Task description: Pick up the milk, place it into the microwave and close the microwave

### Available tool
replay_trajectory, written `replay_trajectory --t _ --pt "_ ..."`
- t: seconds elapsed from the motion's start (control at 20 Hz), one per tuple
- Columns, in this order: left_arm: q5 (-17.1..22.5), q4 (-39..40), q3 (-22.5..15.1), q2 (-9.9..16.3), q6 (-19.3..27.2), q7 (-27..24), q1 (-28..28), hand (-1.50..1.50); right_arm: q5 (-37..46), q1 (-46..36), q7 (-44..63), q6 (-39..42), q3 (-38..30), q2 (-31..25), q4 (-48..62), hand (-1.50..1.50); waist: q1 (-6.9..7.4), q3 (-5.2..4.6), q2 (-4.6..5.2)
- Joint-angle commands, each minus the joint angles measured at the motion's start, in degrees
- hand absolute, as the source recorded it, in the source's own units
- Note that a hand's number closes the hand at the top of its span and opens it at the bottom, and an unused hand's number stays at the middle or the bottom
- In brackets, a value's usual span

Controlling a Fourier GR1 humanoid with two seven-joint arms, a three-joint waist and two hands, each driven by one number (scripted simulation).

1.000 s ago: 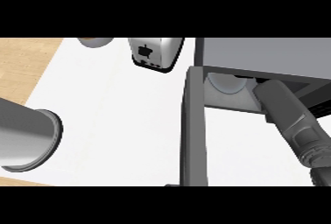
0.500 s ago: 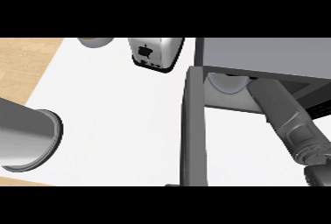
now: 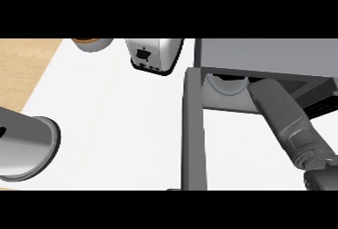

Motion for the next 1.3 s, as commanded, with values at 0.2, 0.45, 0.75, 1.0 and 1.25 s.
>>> replay_trajectory --t 0.2,0.45,0.75,1.0,1.25 --pt "-1.8 -0.17 -5.63 -3.33 -0.67 0.77 -0.8 -1.5 -6.54 2.5 -6.12 11.18 -5.94 2.23 -0.91 -1.5 -2.07 -0.2 -1.27" --pt "-1.46 -2.91 -7.18 -3.44 -1.02 1.87 0.53 1.5 -9.09 5.25 -7.25 17.96 -8.17 1.24 -0.24 -1.5 -2.7 -0.26 -1.98" --pt "-2.9 -4.81 -14.64 -4.67 3.19 6.55 -2.14 1.5 -11.22 9.78 -10.52 26.6 -9.0 4.39 -1.09 -1.5 -4.49 -0.29 -2.56" --pt "-5.48 -3.17 -19.75 -4.7 4.26 4.13 -0.21 1.5 -12.19 15.98 -13.4 31.01 -8.2 5.98 -4.05 -1.5 -5.45 -0.4 -3.04" --pt "-7.63 -3.66 -23.25 -4.71 7.78 6.58 -0.93 1.5 -12.69 25.01 -13.94 35.06 -5.52 6.86 -12.03 -1.5 -7.37 -0.49 -3.77"
